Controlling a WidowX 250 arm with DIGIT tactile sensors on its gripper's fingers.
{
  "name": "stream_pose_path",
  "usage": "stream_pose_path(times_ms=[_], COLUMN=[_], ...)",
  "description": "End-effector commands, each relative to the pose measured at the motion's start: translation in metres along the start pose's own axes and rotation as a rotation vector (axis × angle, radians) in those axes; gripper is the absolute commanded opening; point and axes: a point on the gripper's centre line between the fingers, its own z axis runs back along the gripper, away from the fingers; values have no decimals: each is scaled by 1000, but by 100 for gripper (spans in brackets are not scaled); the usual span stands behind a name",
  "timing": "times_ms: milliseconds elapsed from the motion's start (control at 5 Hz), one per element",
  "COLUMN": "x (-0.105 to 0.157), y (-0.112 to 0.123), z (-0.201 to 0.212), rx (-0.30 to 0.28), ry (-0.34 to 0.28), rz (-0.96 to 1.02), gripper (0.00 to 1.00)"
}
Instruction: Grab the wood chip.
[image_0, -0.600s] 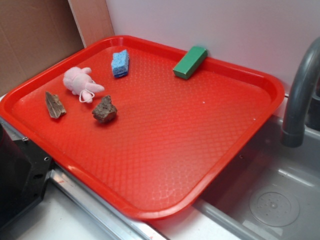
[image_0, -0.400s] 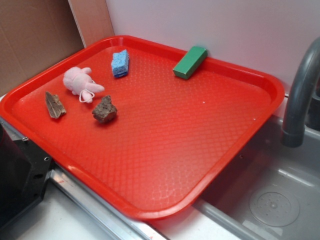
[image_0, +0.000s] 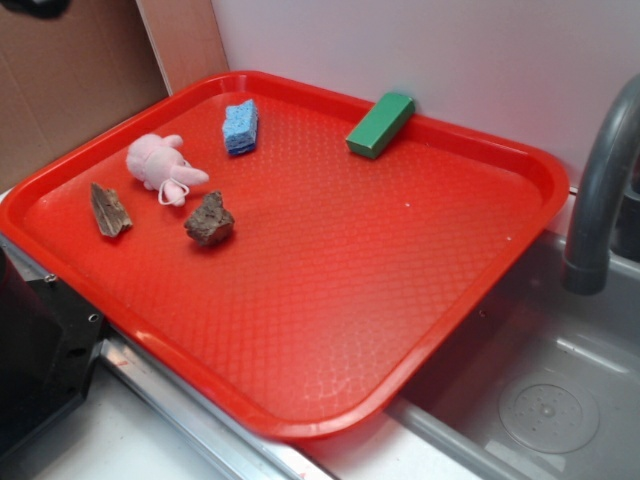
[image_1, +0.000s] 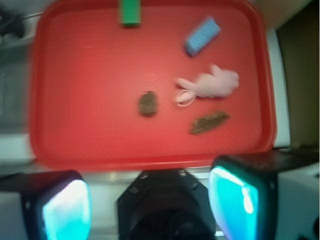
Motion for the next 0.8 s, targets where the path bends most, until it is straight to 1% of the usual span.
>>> stream_pose_path(times_ms=[0, 200, 400, 600], x=[29, 39, 41, 37], y=[39, 50, 68, 75], z=[-53, -85, -112, -136], rx=[-110, -98, -71, -38], ry=[-263, -302, -240, -187], rz=[413, 549, 598, 550], gripper=[100, 100, 100, 100])
